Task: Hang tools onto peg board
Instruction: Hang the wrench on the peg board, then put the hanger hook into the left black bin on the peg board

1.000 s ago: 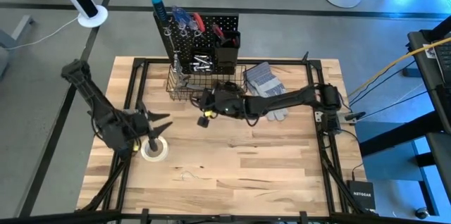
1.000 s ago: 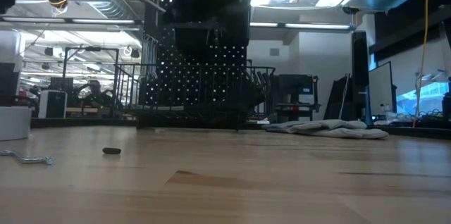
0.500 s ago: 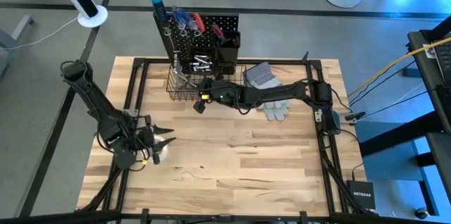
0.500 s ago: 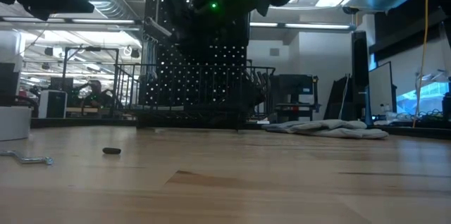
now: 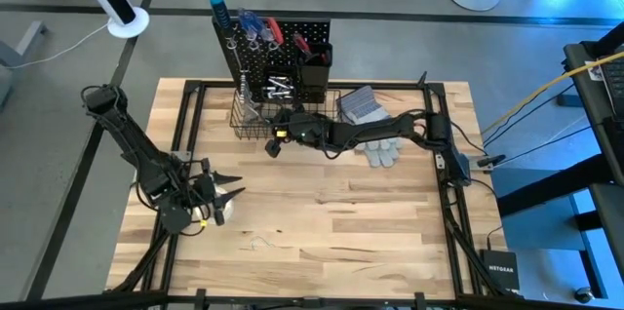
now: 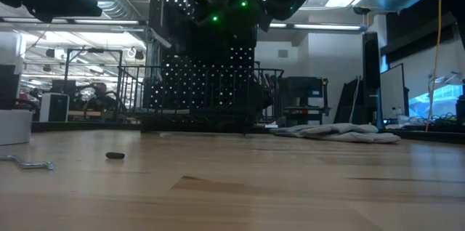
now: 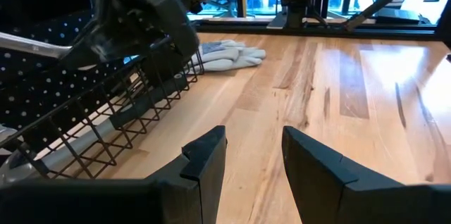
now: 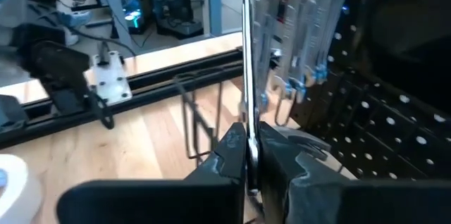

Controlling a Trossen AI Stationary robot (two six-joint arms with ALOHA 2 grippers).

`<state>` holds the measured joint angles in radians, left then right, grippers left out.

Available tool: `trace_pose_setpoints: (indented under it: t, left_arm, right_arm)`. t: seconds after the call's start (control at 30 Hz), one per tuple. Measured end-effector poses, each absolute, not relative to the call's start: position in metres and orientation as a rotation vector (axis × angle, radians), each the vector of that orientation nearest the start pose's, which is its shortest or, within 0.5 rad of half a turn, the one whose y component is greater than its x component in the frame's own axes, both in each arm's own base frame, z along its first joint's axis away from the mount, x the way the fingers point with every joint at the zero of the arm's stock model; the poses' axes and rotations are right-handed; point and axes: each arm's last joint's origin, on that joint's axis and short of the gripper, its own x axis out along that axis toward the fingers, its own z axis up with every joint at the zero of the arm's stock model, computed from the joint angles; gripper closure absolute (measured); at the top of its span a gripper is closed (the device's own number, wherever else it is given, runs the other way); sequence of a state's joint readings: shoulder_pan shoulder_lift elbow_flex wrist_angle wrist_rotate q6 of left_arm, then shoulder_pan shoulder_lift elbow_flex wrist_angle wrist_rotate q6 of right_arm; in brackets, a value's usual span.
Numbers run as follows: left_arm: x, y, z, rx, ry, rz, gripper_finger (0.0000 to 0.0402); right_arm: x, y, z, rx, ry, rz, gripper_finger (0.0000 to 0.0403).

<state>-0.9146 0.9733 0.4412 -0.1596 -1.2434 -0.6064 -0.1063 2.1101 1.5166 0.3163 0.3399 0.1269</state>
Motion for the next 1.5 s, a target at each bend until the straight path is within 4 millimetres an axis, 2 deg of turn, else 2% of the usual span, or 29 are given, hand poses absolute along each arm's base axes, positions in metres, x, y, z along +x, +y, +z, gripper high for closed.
trace_pose_setpoints:
  t: [0.17, 0.33, 0.6, 0.87, 1.0, 1.17, 1.33, 1.5]
  left_arm:
    - [0.127, -0.12, 0.2, 0.016, 0.215, 0.393, 0.027]
    - [0.127, -0.12, 0.2, 0.013, 0.213, 0.392, 0.027]
    - [0.127, -0.121, 0.201, 0.009, 0.209, 0.39, 0.027]
    - [0.127, -0.121, 0.201, 0.009, 0.209, 0.389, 0.027]
    - [0.127, -0.121, 0.201, 0.002, 0.208, 0.39, 0.027]
    - [0.127, -0.122, 0.201, -0.006, 0.224, 0.364, 0.027]
    - [0.127, -0.123, 0.199, -0.013, 0.252, 0.325, 0.027]
    - [0.128, -0.123, 0.199, -0.016, 0.254, 0.32, 0.027]
  right_arm:
    - [0.479, -0.069, 0.218, 0.14, 0.226, -0.459, 0.0383]
    - [0.481, -0.071, 0.211, 0.166, 0.237, -0.474, 0.0382]
    - [0.481, -0.071, 0.21, 0.112, 0.249, -0.493, 0.0375]
    - [0.482, -0.07, 0.213, 0.038, 0.266, -0.486, 0.0285]
    - [0.483, -0.066, 0.226, 0.027, 0.321, -0.478, 0.0254]
    - [0.482, -0.043, 0.255, -0.039, 0.435, -0.413, 0.0248]
    - [0.471, 0.008, 0.278, -0.094, 0.606, -0.283, 0.0248]
    - [0.457, 0.057, 0.294, -0.204, 0.736, -0.275, 0.0249]
